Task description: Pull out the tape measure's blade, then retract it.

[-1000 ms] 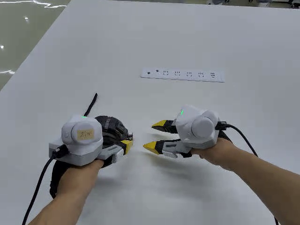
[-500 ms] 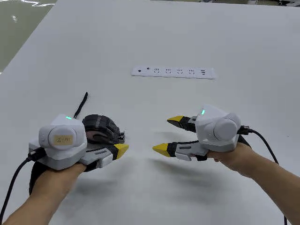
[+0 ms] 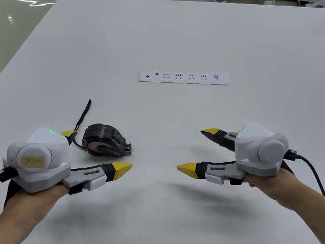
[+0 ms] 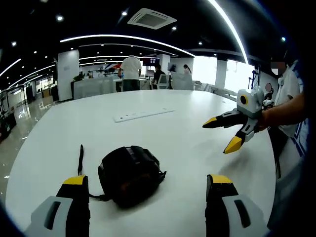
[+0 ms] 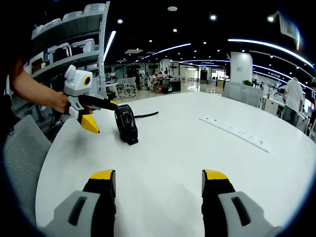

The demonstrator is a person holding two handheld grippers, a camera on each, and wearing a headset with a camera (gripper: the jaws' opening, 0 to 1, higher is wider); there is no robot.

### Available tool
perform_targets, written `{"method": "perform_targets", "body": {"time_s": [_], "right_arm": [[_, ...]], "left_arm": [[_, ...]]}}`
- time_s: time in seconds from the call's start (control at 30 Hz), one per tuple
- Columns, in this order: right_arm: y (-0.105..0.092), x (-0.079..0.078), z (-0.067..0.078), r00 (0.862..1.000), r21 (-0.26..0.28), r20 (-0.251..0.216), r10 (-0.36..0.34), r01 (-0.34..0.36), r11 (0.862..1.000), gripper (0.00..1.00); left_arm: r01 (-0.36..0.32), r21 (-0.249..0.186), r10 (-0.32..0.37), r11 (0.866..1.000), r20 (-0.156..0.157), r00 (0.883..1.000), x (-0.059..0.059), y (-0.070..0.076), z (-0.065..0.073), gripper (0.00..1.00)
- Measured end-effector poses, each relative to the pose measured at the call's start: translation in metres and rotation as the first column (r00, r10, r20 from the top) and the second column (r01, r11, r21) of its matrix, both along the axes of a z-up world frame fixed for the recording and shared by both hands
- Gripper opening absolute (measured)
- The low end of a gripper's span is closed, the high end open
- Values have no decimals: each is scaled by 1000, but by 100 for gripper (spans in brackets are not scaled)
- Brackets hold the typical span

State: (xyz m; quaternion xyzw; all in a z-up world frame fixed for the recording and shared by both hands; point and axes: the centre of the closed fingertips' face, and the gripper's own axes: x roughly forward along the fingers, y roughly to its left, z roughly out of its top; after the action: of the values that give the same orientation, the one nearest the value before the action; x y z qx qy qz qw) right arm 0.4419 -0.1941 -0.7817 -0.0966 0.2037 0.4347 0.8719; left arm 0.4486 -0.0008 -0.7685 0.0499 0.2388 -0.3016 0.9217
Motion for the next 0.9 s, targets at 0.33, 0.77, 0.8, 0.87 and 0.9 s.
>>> {"method": "perform_targets", "body": {"time_s": [0.33, 0.77, 0.8, 0.87, 0.9], "right_arm": [[-27, -16, 4, 998, 13, -7, -59, 59, 998, 84], [-43, -37, 8, 993, 56, -20, -116, 117, 992, 95], [-44, -38, 9, 993, 57, -20, -120, 121, 991, 96], [-45, -40, 10, 992, 63, -16, -125, 126, 990, 98], [-46, -41, 11, 992, 63, -10, -127, 128, 990, 99]], "left_arm": [[37, 1, -37, 999, 26, 999, -11, 8, 7, 100], [49, -27, -48, 998, 20, 999, -28, 17, 9, 100], [47, -33, -47, 998, 21, 999, -29, 17, 9, 100], [44, -40, -43, 998, 23, 999, -31, 18, 11, 100], [44, -37, -44, 998, 24, 999, -32, 19, 10, 100]]}}
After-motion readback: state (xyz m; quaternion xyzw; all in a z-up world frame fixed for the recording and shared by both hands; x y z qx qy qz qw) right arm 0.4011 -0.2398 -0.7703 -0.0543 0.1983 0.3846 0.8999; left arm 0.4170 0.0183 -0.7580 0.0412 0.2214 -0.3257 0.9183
